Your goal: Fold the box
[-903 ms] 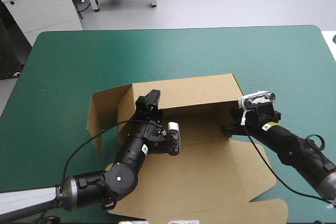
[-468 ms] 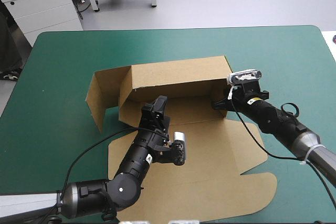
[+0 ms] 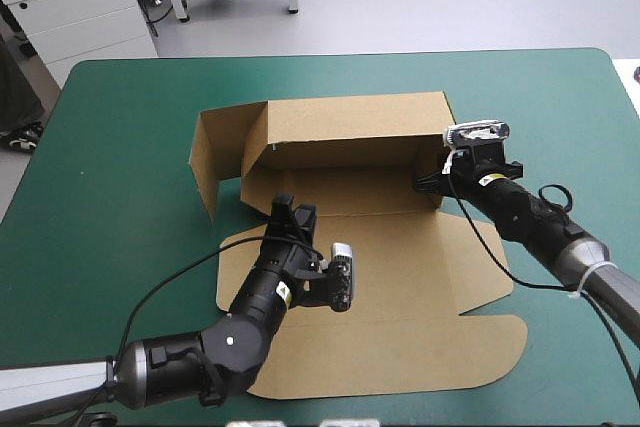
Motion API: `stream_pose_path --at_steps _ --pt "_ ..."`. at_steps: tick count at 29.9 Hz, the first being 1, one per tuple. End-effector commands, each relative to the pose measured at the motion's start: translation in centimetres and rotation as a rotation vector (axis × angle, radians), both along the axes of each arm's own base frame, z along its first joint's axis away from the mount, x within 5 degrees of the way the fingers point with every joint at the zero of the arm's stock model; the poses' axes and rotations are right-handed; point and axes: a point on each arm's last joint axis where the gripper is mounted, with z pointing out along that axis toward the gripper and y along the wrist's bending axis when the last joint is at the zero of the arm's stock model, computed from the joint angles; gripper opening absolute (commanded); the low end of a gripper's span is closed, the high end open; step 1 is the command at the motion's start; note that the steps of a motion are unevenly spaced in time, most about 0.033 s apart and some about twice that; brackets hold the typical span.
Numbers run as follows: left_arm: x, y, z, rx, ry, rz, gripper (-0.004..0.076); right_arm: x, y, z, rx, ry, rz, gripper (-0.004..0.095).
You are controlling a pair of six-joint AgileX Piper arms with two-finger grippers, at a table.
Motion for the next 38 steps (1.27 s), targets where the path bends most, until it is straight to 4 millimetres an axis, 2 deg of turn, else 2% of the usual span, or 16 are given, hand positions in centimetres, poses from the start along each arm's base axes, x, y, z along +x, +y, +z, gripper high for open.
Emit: stream_pose_path --at_steps 1,4,8,12,14,17,21,23,26,30,33,36,38 --pt "1.0 0.4 3.2 -0.033 0.143 0.044 0.0012 0.3 -0.6 2.6 0.014 -0.121 -0.04 0.0" --pt "2.7 1.2 6.0 -0.05 0.345 0.056 0.0012 0.3 -0.6 2.6 0.014 -0.119 -0.039 0.0" --pt "6.1 4.9 10.8 -0.239 0.62 0.167 0.0012 0.2 -0.5 2.5 0.014 -0.103 -0.029 -0.0001" --pt "9.4 10.1 15.0 -0.563 0.653 0.331 0.0011 0.2 -0.4 2.4 0.008 -0.089 -0.017 -0.0001" --pt "11.0 13.3 16.2 -0.789 0.642 0.45 0.0011 0.1 -0.4 2.3 0.003 -0.086 -0.012 -0.0001" --pt "12.6 18.5 16.6 -1.048 0.628 0.609 0.0011 0.1 -0.4 2.3 0.003 -0.083 -0.009 -0.0001" --pt "13.6 23.9 15.3 -1.301 0.647 0.756 0.0011 0.1 -0.4 2.2 0.003 -0.077 -0.006 -0.0001" --pt "13.8 26.4 13.9 -1.403 0.628 0.836 0.0011 0.1 -0.4 2.2 0.003 -0.073 -0.004 -0.0001" --pt "13.8 28.9 11.2 -1.535 0.628 0.961 0.001 0.1 -0.3 2.2 0.0 -0.072 -0.001 -0.0001" --pt "13.7 30.0 7.0 -1.62 0.638 1.074 0.0009 -0.1 -0.2 2.0 -0.016 -0.05 0.023 -0.0001" --pt "13.6 30.2 4.7 -1.643 0.637 1.134 -0.0003 -0.2 -0.1 1.8 -0.018 -0.032 0.036 -0.0001" --pt "13.4 30.3 3.2 -1.656 0.641 1.175 -0.001 -0.2 0.1 2.1 0.009 -0.001 0.049 0.0" --pt "13.3 30.3 3.0 -1.658 0.645 1.181 -0.001 -0.1 0.5 2.9 0.02 0.019 0.085 0.0"
